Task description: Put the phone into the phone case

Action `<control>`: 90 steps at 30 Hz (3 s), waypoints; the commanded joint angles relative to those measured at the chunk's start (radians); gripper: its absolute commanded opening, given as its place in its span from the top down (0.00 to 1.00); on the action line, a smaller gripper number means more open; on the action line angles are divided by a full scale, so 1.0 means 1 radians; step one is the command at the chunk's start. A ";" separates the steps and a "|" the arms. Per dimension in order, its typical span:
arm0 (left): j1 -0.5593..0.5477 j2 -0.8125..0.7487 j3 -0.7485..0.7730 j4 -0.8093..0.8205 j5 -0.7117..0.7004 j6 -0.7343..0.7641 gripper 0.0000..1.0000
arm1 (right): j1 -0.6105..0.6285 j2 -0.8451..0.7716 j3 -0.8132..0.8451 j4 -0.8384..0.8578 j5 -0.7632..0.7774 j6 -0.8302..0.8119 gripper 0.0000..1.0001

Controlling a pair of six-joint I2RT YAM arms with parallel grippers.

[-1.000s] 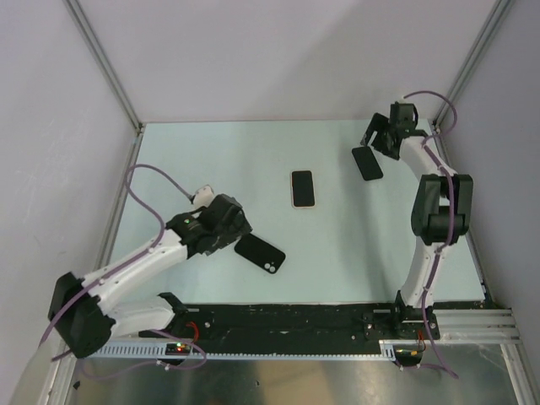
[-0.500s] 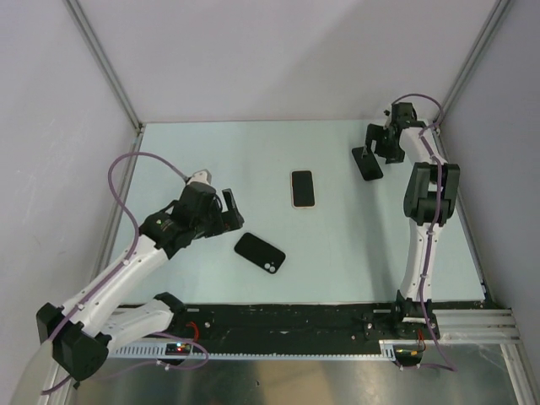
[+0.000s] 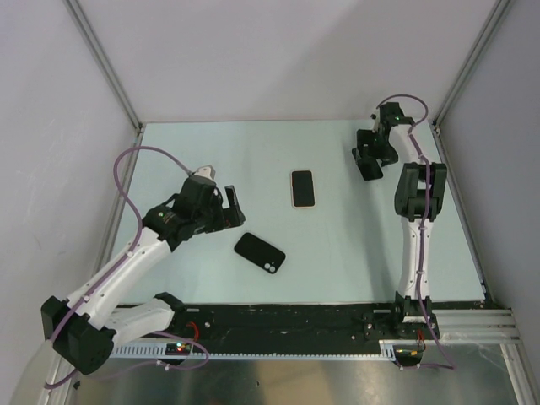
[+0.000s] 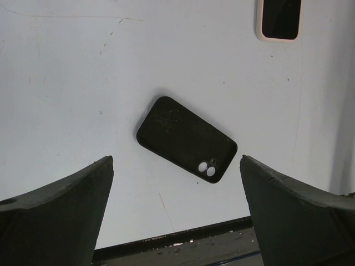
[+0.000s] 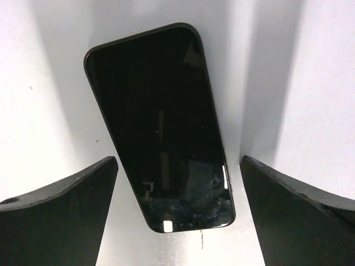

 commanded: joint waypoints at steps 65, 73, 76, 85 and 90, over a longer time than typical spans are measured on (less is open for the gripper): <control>-0.064 0.355 -0.095 0.461 0.263 -0.399 0.06 | 0.607 -0.807 -1.420 0.392 -0.062 0.409 0.51; -0.109 0.554 0.032 0.526 0.309 -0.473 0.13 | 0.636 -0.879 -1.490 0.440 -0.098 0.454 0.51; -0.119 0.606 0.067 0.541 0.318 -0.496 0.16 | 0.641 -0.907 -1.509 0.449 -0.104 0.468 0.51; -0.156 0.753 0.144 0.563 0.329 -0.548 0.25 | 0.653 -0.946 -1.543 0.473 -0.102 0.493 0.51; -0.174 0.830 0.196 0.564 0.348 -0.549 0.33 | 0.662 -0.943 -1.551 0.486 -0.102 0.498 0.51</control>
